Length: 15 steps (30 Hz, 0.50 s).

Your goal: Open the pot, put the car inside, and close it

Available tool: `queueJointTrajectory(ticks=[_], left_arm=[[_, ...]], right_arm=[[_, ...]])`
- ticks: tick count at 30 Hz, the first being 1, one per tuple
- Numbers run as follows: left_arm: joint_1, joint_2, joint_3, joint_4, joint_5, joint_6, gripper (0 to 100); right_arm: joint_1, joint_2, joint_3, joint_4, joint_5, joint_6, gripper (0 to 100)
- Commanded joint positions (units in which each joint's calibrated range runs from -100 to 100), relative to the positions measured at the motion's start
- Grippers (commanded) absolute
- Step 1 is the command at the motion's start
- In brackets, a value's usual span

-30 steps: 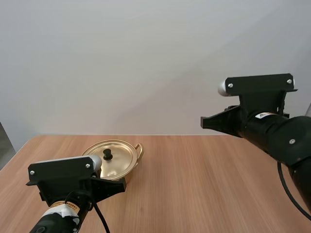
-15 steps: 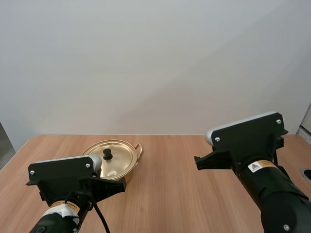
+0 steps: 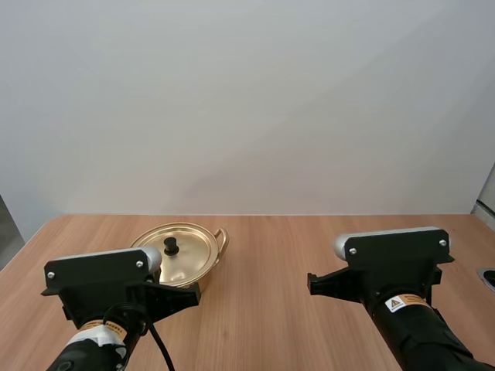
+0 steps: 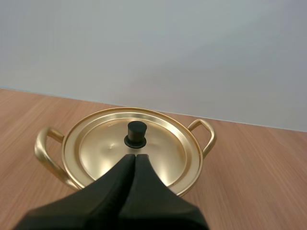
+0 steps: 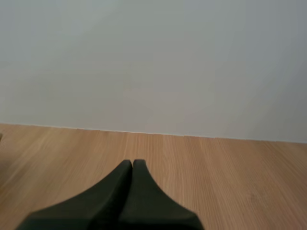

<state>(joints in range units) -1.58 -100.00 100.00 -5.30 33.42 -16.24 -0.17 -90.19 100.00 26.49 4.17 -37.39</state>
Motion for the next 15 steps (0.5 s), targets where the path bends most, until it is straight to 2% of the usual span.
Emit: queueJointTrajectory(ticks=[1, 7, 10, 15], left_arm=[[0.04, 0.0, 0.0, 0.0, 0.0, 0.0, 0], [0.04, 0.0, 0.0, 0.0, 0.0, 0.0, 0], [0.04, 0.0, 0.0, 0.0, 0.0, 0.0, 0], [0.04, 0.0, 0.0, 0.0, 0.0, 0.0, 0]], right_arm=[[0.0, 0.0, 0.0, -2.2, -0.7, 5.5, 0], [0.0, 0.0, 0.0, -13.4, 6.5, 17.5, 0], [0.0, 0.0, 0.0, -15.7, 13.3, 18.6, 0], [0.0, 0.0, 0.0, -16.7, 16.6, 18.8, 0]])
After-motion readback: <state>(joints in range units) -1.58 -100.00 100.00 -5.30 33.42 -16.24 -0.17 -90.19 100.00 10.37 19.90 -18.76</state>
